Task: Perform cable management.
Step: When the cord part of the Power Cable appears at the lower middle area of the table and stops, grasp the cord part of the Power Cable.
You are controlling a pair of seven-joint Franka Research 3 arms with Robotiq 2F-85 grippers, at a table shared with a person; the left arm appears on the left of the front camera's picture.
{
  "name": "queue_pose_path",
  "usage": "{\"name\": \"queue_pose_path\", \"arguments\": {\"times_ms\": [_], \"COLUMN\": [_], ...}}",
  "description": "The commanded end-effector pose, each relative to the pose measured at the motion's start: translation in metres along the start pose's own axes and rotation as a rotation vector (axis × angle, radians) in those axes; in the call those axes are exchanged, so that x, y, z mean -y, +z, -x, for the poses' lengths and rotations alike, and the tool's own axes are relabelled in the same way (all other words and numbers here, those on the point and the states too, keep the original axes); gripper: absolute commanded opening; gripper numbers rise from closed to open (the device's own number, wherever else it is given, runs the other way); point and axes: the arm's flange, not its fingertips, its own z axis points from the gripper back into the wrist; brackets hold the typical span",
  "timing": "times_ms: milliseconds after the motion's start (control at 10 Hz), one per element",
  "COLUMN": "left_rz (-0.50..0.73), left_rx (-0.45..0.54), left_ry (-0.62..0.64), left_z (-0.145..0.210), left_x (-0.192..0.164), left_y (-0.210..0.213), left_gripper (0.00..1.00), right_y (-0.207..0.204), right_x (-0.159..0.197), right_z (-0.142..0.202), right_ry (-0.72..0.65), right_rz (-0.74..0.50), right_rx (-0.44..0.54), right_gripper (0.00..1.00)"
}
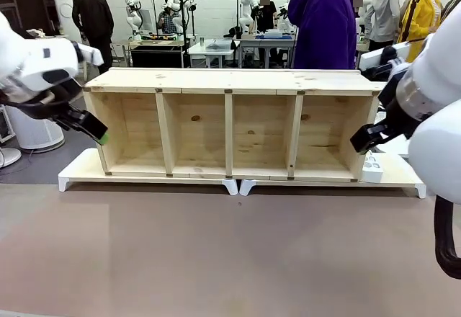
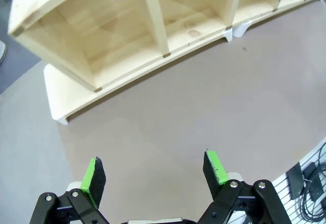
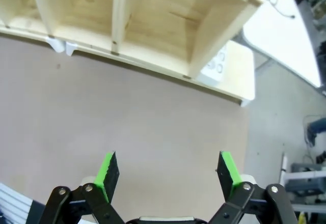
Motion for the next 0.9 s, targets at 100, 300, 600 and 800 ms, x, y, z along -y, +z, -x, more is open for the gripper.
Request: {"name": "queue_pose_path", "arguments": {"times_ms": [100,300,600,800], "left_rz": [-0.028,-0.019,0.022,-0.016], "left_rx": [0.101,0.126,0.099,0.095], "left_ry": [0.119,0.163,0.122,0.15], "left_z": [0.2,0.218,0.218,0.036], "left_x": [0.025,0.02,0.018,-0.028], "left_y": [-0.025,-0.027,-0.042,0.085], "left_gripper": [1.0,1.0,1.0,1.0], "right_y": [-0.028,-0.031,-0.034,0.053], "right_x": [0.008,0.012,0.006,0.01], "right_z": [0.165,0.179,0.174,0.027], "right_ry": [-0.106,-0.143,-0.137,-0.124], "right_rz": [0.033,0.018,0.009,0.04], "right_rx": [0.009,0.001,0.019,-0.012], "right_gripper": [1.0,1.0,1.0,1.0]}}
